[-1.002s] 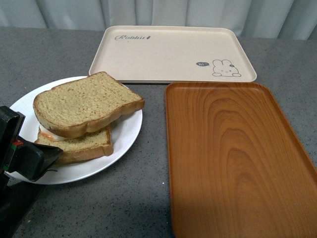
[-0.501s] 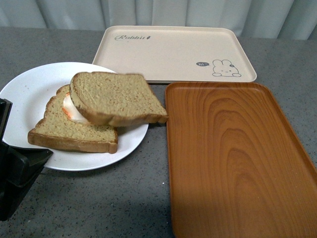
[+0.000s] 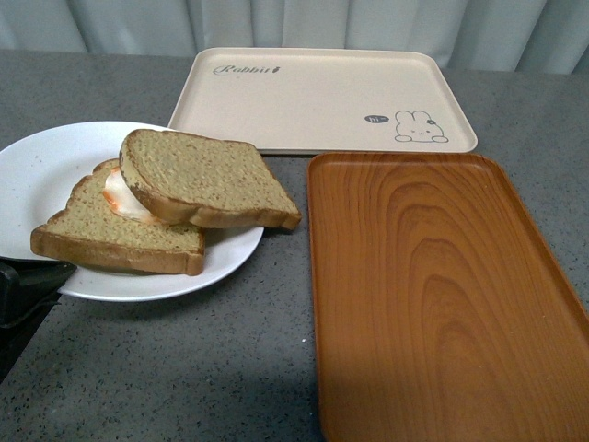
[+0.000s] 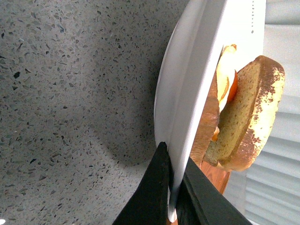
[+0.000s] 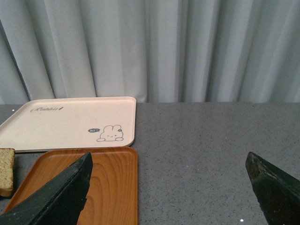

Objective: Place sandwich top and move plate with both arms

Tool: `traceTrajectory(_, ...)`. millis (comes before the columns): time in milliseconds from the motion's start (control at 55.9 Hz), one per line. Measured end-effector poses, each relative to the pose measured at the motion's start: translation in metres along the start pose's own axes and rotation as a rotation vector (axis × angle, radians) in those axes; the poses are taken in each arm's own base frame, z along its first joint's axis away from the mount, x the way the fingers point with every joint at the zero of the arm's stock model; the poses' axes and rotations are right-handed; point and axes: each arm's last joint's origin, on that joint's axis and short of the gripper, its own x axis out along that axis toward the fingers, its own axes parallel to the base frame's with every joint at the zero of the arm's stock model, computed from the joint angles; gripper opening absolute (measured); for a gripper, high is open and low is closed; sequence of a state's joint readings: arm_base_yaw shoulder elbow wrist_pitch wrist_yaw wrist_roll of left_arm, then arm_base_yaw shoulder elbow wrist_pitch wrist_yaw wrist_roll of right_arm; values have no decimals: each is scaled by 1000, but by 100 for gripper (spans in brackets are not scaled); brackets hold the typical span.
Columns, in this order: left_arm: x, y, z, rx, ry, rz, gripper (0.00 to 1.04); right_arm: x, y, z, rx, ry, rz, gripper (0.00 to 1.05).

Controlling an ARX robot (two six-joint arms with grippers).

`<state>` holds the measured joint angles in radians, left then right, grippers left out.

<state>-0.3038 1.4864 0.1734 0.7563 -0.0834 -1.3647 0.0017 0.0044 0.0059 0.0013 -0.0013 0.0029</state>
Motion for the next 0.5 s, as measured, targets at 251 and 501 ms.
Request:
traceTrajectory(251, -2, -3, 1, -46, 3, -15, 4, 0, 0, 0, 0, 0, 0, 96)
traceTrajectory(501, -3, -14, 2, -78, 1, -56, 4, 0, 0, 0, 0, 0, 0, 96)
